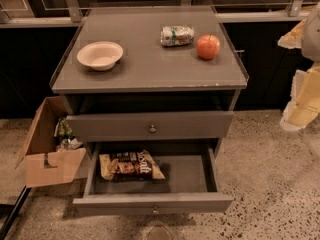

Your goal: Pick brown chip bag from middle drawer and place on counter

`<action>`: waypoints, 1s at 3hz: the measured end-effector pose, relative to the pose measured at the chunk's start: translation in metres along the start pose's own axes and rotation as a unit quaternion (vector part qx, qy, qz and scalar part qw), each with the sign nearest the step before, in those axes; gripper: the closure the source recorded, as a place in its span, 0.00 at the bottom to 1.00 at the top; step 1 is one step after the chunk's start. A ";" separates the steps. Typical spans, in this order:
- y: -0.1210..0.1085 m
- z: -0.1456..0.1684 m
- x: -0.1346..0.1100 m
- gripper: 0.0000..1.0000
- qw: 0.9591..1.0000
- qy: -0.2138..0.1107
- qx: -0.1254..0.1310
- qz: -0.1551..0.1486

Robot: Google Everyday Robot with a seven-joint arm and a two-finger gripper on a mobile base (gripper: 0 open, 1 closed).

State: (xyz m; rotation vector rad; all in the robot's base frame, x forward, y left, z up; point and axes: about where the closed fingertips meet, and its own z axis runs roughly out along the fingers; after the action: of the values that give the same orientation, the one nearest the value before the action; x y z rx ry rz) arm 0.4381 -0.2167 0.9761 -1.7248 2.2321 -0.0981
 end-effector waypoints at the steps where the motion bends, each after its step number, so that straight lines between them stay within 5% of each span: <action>1: 0.000 0.000 0.000 0.00 1.000 0.000 0.000 0.000; 3: -0.004 0.032 -0.008 0.00 0.995 -0.079 0.032 0.057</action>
Offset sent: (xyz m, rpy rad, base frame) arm 0.0144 0.0119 -0.0247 0.1449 -0.0843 -0.0648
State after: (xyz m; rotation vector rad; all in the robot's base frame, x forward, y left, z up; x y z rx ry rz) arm 0.4529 -0.2054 0.9488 -1.5126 2.1816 -0.0072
